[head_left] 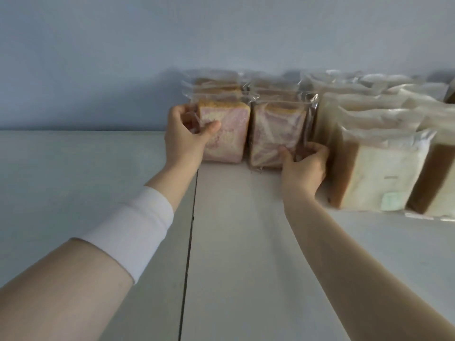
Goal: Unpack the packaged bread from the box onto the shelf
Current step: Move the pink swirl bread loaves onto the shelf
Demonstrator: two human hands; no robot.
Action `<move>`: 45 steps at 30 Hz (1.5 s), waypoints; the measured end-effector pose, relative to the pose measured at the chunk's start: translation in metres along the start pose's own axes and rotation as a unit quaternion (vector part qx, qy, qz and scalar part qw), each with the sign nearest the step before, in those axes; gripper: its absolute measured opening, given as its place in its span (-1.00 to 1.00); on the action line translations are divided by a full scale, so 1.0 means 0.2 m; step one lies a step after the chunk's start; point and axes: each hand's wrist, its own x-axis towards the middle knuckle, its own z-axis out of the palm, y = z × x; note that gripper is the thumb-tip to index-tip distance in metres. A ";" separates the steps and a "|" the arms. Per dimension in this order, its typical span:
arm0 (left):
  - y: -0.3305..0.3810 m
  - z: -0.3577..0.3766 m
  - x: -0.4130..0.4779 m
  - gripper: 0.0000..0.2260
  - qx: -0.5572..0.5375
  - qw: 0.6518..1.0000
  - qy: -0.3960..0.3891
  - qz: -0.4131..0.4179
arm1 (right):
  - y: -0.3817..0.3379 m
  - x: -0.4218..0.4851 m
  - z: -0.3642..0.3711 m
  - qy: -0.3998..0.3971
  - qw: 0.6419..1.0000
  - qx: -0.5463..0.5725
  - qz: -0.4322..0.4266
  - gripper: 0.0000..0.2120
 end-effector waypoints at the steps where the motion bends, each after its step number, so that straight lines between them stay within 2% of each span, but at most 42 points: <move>1: -0.01 0.01 -0.01 -0.57 0.002 1.000 0.008 0.002 | -0.01 -0.01 0.00 0.011 1.000 -0.004 -0.002 -0.59; 4: 0.01 0.02 -0.05 -0.56 0.024 1.000 0.010 0.005 | -0.03 -0.03 -0.01 -0.001 0.998 -0.061 -0.015 -0.61; 7: 0.07 -0.01 -0.09 -0.42 0.052 0.999 -0.007 -0.003 | -0.04 -0.06 -0.05 -0.037 0.988 -0.142 -0.040 -0.48; 9: 0.11 -0.05 -0.16 -0.31 0.099 0.995 -0.016 0.006 | -0.05 -0.12 -0.10 -0.064 0.979 -0.186 -0.060 -0.38; 11: 0.17 -0.11 -0.26 -0.32 0.182 0.982 -0.013 0.055 | -0.06 -0.19 -0.18 -0.084 0.962 -0.235 -0.108 -0.35; 13: 0.23 -0.16 -0.38 -0.42 0.310 0.942 -0.033 0.126 | -0.05 -0.26 -0.30 -0.113 0.932 -0.291 -0.185 -0.40; 16: 0.34 -0.18 -0.62 -0.56 0.478 0.842 -0.135 0.211 | -0.04 -0.36 -0.54 -0.138 0.881 -0.357 -0.278 -0.49; 20: 0.54 -0.06 -1.00 -0.61 0.528 0.767 -0.242 0.271 | 0.04 -0.47 -1.02 -0.119 0.831 -0.446 -0.310 -0.51; 23: 0.67 0.12 -1.28 -0.62 0.518 0.739 -0.283 0.324 | 0.15 -0.53 -1.42 -0.084 0.825 -0.493 -0.263 -0.46; 27: 0.81 0.37 -1.68 -0.63 0.455 0.733 -0.332 0.381 | 0.34 -0.62 -1.91 -0.041 0.825 -0.537 -0.169 -0.50; 31: 0.92 0.66 -2.18 -0.69 0.415 0.683 -0.401 0.447 | 0.56 -0.71 -2.42 -0.005 0.821 -0.566 -0.076 -0.57; 35: 0.98 1.07 -2.79 -0.77 0.340 0.663 -0.481 0.463 | 0.89 -0.77 -2.97 0.020 0.801 -0.597 0.030 -0.62; 40: 0.88 1.56 -3.55 -0.74 0.323 0.570 -0.585 0.479 | 1.42 -0.84 -3.61 0.018 0.782 -0.596 0.183 -0.61; 45: 0.69 1.99 -4.08 -0.72 0.325 0.511 -0.669 0.432 | 1.95 -0.83 -4.06 -0.005 0.756 -0.576 0.311 -0.63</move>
